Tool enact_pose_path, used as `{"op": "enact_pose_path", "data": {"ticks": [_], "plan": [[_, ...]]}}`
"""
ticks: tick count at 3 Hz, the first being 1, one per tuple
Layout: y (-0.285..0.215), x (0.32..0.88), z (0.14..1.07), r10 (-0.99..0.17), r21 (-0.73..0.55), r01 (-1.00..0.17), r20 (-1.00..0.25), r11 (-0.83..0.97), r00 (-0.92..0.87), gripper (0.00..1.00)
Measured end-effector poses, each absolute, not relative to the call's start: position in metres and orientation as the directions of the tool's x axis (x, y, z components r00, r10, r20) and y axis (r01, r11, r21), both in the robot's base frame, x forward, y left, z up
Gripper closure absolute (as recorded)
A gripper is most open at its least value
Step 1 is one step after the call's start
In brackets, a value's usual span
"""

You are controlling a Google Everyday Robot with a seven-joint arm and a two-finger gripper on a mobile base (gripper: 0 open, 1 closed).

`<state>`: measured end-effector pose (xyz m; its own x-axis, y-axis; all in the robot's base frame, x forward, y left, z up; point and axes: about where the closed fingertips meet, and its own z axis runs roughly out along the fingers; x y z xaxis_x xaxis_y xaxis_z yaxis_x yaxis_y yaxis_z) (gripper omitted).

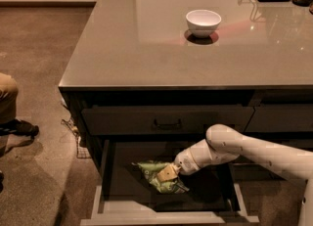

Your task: Place green jalapeno chip bag into middle drawer

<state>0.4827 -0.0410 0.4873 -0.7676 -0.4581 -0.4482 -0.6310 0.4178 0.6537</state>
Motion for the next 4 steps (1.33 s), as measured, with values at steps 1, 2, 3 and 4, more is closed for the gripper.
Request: {"op": "enact_pose_path", "data": {"ticks": [1,2,3,4], "plan": [[-0.042,0.479,0.485,-0.434,0.657,-0.625,-0.459,0.421,-0.775,0.36],[-0.044,0.477,0.486,-0.415,0.661,-0.624,-0.472,0.417,-0.778,0.13],[-0.049,0.475,0.49,-0.395,0.666,-0.625,-0.488,0.408,-0.778,0.0],[-0.073,0.47,0.502,-0.344,0.653,-0.619,-0.515,0.435,-0.785,0.0]]}}
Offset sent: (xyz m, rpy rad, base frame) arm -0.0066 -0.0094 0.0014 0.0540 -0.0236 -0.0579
